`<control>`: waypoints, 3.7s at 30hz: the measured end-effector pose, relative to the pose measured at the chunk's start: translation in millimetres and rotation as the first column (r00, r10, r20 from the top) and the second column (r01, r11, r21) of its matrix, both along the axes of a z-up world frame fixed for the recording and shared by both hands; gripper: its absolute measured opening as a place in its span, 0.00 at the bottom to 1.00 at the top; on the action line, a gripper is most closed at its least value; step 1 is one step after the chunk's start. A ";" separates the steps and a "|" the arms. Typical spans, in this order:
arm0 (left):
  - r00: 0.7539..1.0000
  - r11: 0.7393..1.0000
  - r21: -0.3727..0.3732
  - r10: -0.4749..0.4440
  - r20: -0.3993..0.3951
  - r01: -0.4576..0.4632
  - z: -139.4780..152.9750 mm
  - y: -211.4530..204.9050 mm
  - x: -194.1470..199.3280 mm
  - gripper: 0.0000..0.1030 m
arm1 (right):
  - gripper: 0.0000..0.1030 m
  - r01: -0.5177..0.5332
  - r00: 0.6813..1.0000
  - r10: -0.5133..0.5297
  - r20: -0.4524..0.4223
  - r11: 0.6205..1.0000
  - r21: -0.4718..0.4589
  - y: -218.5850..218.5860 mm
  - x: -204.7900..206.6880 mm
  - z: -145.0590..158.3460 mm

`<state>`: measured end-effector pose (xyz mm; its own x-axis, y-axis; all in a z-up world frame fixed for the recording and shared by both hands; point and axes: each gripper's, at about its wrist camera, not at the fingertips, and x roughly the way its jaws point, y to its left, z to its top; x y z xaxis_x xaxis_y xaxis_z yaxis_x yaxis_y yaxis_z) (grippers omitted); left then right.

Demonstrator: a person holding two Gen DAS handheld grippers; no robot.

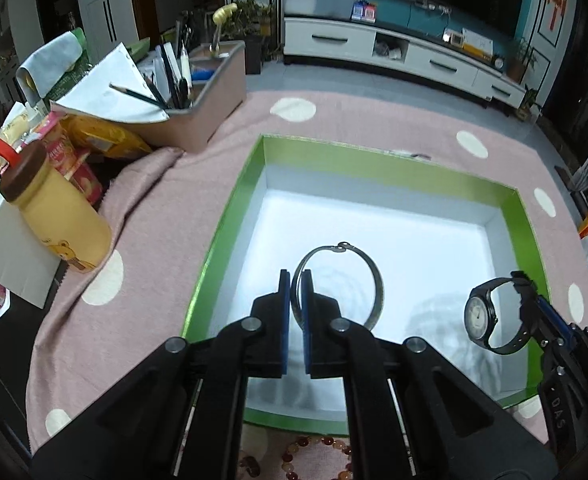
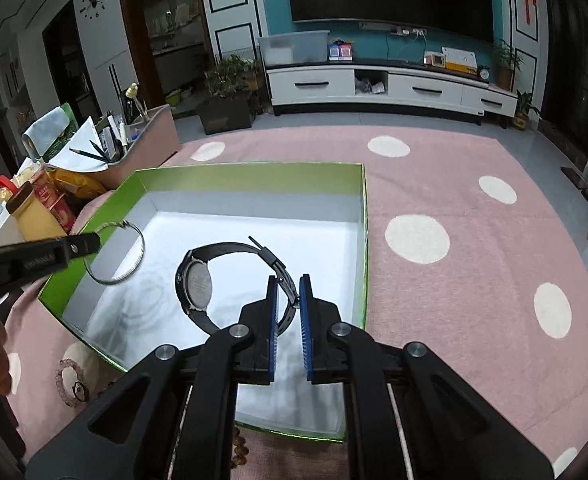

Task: Organize jewelry
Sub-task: 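Carry both items over the green box and open both tools to drop them, then lift both open tools away from the green box, then grasp the white watch with the left tool while the right tool grasps the silver ring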

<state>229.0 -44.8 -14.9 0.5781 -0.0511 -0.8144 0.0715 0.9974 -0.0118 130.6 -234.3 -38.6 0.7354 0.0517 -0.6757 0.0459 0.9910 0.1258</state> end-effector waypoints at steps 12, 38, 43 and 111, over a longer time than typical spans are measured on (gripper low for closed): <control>0.999 0.999 0.031 -0.018 0.035 0.017 10.3 -10.2 -8.3 0.50 | 0.51 0.051 0.998 -0.052 0.046 0.998 0.030 -11.5 -11.8 13.7; 0.994 0.999 -0.036 -0.007 0.107 0.011 59.9 -4.6 -81.7 0.96 | 0.89 0.046 0.970 -0.059 0.237 0.997 0.059 -12.7 -84.4 79.5; 0.994 0.999 -0.040 -0.004 0.111 0.009 62.9 3.1 -99.4 0.98 | 0.93 0.034 0.969 -0.049 0.241 0.997 0.066 -6.9 -101.2 82.0; 0.984 0.982 -0.091 -0.171 -0.055 0.166 -61.0 17.9 -175.3 0.52 | 0.77 -0.052 0.991 0.059 -0.120 0.997 0.059 -5.9 -143.9 -50.4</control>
<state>53.8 -26.9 -75.9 0.5031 -0.2147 -0.8372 0.2348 0.9662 -0.1066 -13.4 -240.2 -89.0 0.6427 0.1304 -0.7549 0.0091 0.9840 0.1778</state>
